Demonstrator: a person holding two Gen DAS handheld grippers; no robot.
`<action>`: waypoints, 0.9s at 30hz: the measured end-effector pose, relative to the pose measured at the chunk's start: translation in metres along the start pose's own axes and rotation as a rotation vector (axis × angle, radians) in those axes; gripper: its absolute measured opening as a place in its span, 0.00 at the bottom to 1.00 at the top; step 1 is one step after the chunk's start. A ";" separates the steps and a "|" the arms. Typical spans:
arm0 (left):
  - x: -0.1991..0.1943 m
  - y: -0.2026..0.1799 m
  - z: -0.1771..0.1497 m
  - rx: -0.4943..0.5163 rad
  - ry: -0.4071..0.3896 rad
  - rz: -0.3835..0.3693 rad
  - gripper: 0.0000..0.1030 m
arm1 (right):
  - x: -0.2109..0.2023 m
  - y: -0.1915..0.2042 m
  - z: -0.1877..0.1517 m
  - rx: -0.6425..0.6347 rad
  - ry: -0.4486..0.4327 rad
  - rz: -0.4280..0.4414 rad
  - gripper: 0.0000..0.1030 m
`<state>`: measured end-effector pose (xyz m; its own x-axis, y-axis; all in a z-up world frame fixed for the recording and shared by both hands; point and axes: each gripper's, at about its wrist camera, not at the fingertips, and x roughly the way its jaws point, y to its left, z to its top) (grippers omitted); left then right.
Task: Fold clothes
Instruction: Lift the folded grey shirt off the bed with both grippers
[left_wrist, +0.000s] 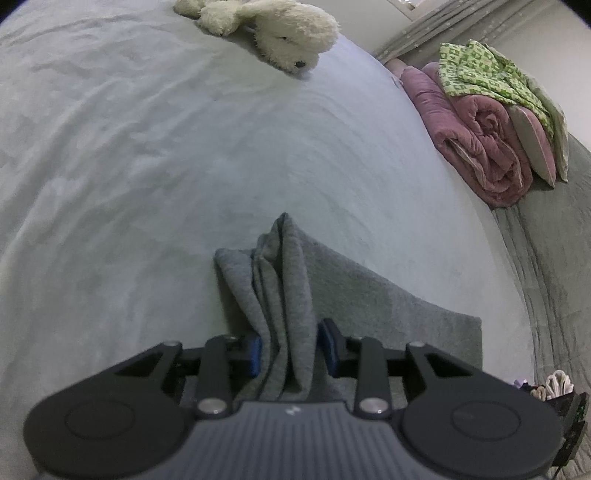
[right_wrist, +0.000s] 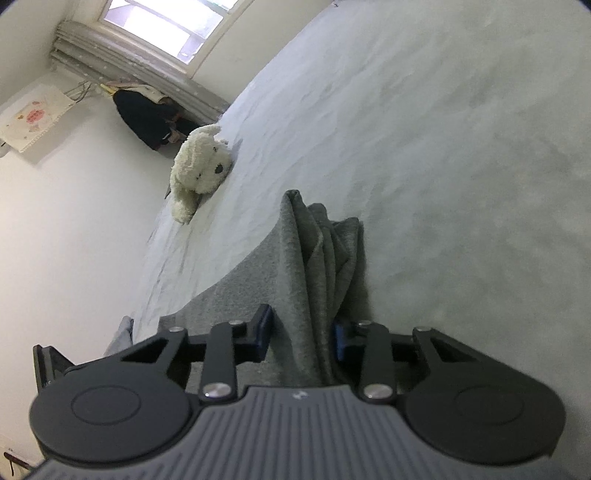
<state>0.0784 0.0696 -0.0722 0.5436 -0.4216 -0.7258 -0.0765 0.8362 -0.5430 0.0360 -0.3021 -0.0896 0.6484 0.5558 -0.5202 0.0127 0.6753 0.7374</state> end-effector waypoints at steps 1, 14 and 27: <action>-0.001 -0.001 0.000 0.011 -0.003 0.005 0.26 | 0.000 0.002 0.000 -0.005 0.000 -0.009 0.31; -0.016 -0.018 -0.006 0.095 -0.081 0.033 0.16 | 0.004 0.032 -0.006 -0.120 -0.049 -0.089 0.21; -0.033 -0.028 -0.014 0.105 -0.176 -0.019 0.15 | -0.002 0.061 -0.007 -0.192 -0.118 -0.091 0.20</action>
<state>0.0509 0.0549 -0.0386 0.6828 -0.3770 -0.6258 0.0174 0.8647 -0.5019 0.0304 -0.2582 -0.0465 0.7355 0.4355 -0.5189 -0.0620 0.8060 0.5886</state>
